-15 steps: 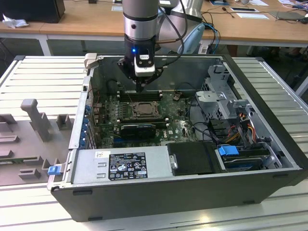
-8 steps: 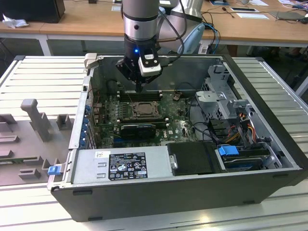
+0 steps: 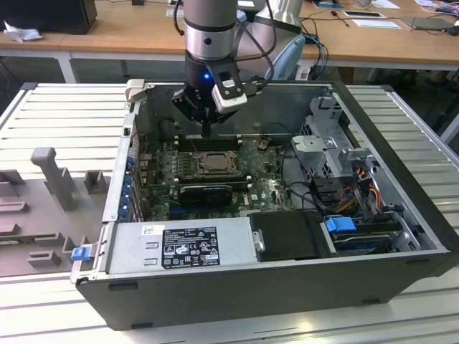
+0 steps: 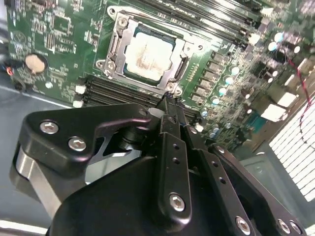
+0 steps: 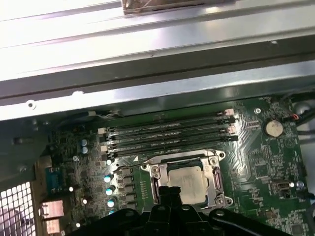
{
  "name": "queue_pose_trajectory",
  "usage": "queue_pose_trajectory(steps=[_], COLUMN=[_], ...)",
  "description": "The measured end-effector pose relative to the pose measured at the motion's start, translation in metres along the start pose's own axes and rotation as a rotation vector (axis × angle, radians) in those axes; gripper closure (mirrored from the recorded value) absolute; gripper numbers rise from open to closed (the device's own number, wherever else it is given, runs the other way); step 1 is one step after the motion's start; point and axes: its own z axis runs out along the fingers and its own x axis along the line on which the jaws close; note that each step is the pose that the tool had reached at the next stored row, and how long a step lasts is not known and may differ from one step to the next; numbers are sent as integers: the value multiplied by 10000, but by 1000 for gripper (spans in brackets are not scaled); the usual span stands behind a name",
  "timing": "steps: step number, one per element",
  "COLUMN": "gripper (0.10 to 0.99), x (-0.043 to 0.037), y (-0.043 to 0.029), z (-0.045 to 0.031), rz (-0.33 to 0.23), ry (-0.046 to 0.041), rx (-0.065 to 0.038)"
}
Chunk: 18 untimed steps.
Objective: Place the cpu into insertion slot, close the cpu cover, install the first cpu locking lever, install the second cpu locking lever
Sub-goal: 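Install the first cpu locking lever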
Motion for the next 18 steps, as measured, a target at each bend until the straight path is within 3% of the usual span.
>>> queue_pose_trajectory(steps=[5, 7, 18], gripper=[980, 980, 980], x=[1, 34, 261], y=[-1, -5, -34], z=[5, 8, 13], rz=[-1233, -1454, -1523], ry=[79, 88, 78], rx=[17, 18, 19])
